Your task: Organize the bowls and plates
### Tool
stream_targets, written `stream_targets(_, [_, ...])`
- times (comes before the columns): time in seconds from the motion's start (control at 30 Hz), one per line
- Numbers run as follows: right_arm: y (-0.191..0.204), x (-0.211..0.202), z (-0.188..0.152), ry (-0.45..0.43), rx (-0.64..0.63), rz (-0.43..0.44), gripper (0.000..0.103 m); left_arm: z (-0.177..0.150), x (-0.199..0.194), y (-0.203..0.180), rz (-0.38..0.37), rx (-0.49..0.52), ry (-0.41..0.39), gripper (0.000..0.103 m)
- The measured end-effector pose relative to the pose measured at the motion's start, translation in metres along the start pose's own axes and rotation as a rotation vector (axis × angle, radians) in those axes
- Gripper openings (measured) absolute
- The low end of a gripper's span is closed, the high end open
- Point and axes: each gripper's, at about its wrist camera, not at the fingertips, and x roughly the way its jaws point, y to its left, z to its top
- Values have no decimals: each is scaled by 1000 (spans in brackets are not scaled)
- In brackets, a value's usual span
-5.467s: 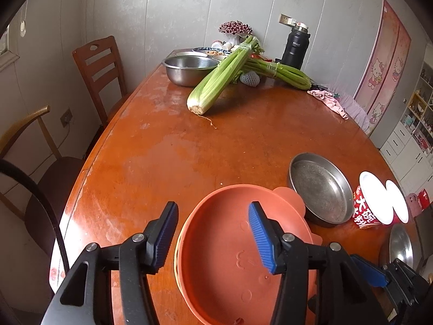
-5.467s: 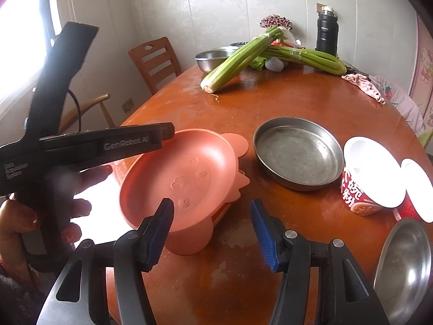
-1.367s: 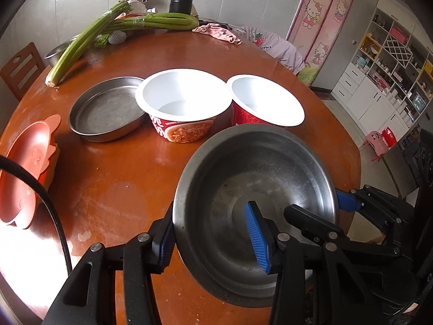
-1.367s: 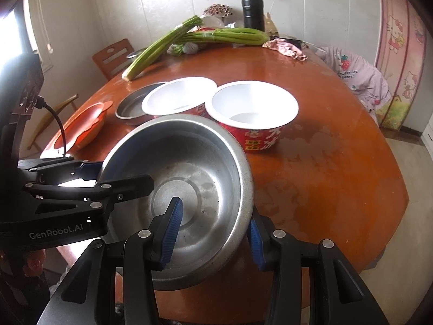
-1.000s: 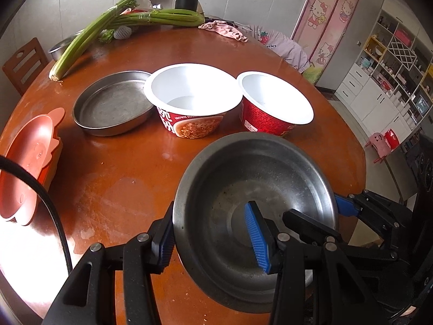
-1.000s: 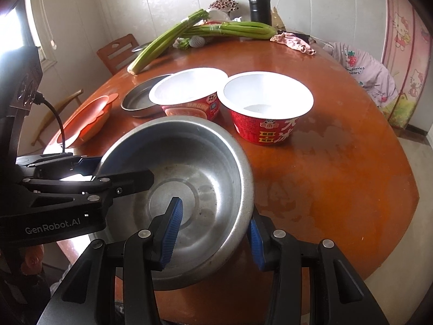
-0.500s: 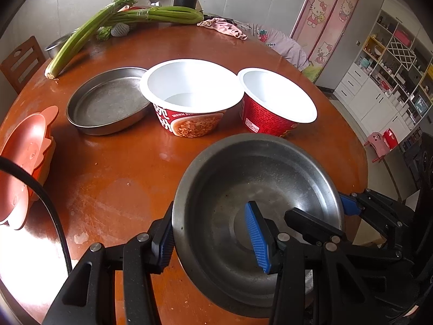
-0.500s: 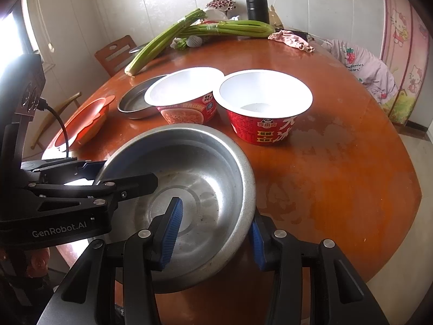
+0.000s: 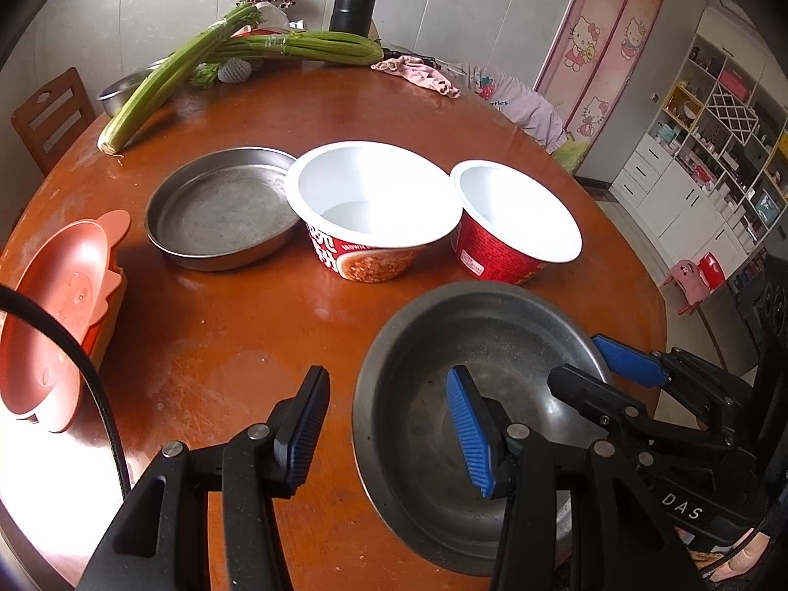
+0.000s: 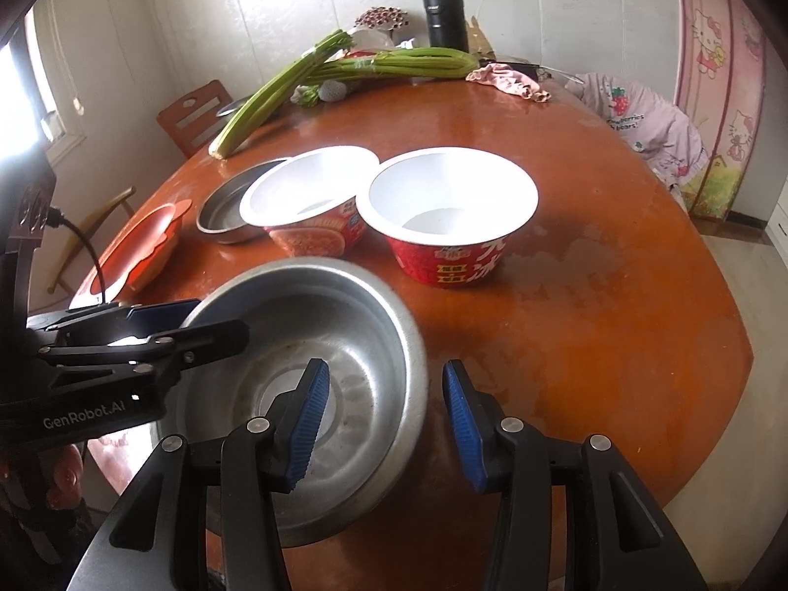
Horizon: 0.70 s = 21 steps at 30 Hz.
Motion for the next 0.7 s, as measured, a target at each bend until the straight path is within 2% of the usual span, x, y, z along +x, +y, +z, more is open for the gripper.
stream_targets(0.37, [-16,-10,15,-41,37,-24,50,24,-12,-15,-33,24,-34,50])
stream_targets(0.53, [-31,-15,24,-63,62,-46,50,44,-10,-31,-98,20,-46,50])
stream_targets(0.7, [-49,-17,35,-77,80,-75,50,63,2,-46,-163,4,-19,50])
